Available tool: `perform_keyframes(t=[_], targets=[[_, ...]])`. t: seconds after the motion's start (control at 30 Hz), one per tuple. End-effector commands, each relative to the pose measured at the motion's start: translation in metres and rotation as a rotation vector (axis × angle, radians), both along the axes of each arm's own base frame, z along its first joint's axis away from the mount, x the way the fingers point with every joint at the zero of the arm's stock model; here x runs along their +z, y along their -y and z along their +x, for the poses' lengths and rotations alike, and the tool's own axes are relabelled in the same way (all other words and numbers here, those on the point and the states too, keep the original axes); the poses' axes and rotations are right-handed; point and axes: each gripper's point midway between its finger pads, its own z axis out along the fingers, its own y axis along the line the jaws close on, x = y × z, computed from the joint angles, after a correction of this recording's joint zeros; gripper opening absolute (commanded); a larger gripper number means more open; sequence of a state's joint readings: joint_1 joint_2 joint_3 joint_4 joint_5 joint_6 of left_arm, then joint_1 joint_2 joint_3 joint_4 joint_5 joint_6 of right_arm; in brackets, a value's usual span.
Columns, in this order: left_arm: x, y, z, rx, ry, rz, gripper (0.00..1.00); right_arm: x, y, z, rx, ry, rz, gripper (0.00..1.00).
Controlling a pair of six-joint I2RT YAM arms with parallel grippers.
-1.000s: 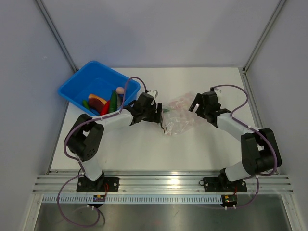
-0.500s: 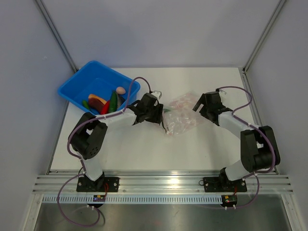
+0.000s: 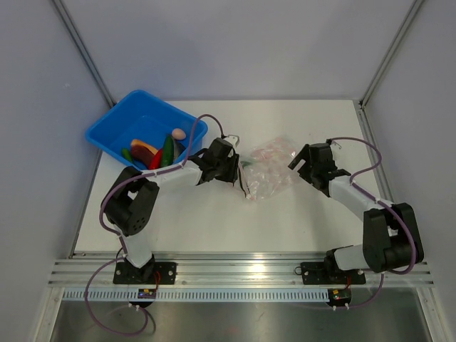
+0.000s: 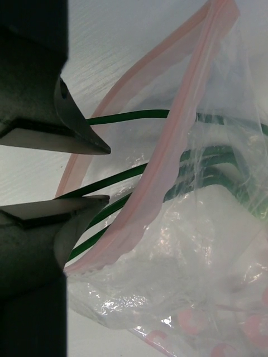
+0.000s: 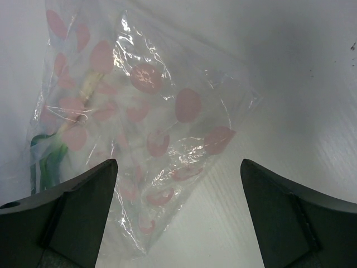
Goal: Open the zip-top bag and remove the fake food
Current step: Pick up the fake vegetable from the zipper food storage bag.
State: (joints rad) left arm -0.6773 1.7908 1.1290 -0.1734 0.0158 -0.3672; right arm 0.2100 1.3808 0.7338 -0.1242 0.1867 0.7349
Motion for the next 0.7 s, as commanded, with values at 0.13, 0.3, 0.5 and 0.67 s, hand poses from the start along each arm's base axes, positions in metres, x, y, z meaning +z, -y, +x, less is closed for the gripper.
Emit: perform_keyframes(t=[0.13, 0.3, 0.5, 0.67], targets=[[0.027, 0.012, 0.008, -0.018, 0.061, -0.061, 0.27, -0.016, -0.004, 0.010, -0.039, 0.004, 0.075, 0.98], [0.030, 0.015, 0.004, -0.037, 0.053, -0.080, 0.11, -0.025, 0.002, 0.020, -0.069, -0.015, 0.063, 0.82], [0.032, 0.017, 0.001, -0.047, 0.047, -0.093, 0.00, -0.026, 0.008, 0.021, -0.089, -0.013, 0.060, 0.56], [0.033, 0.016, 0.000, -0.047, 0.050, -0.098, 0.16, -0.024, 0.010, 0.019, -0.093, -0.008, 0.055, 0.38]])
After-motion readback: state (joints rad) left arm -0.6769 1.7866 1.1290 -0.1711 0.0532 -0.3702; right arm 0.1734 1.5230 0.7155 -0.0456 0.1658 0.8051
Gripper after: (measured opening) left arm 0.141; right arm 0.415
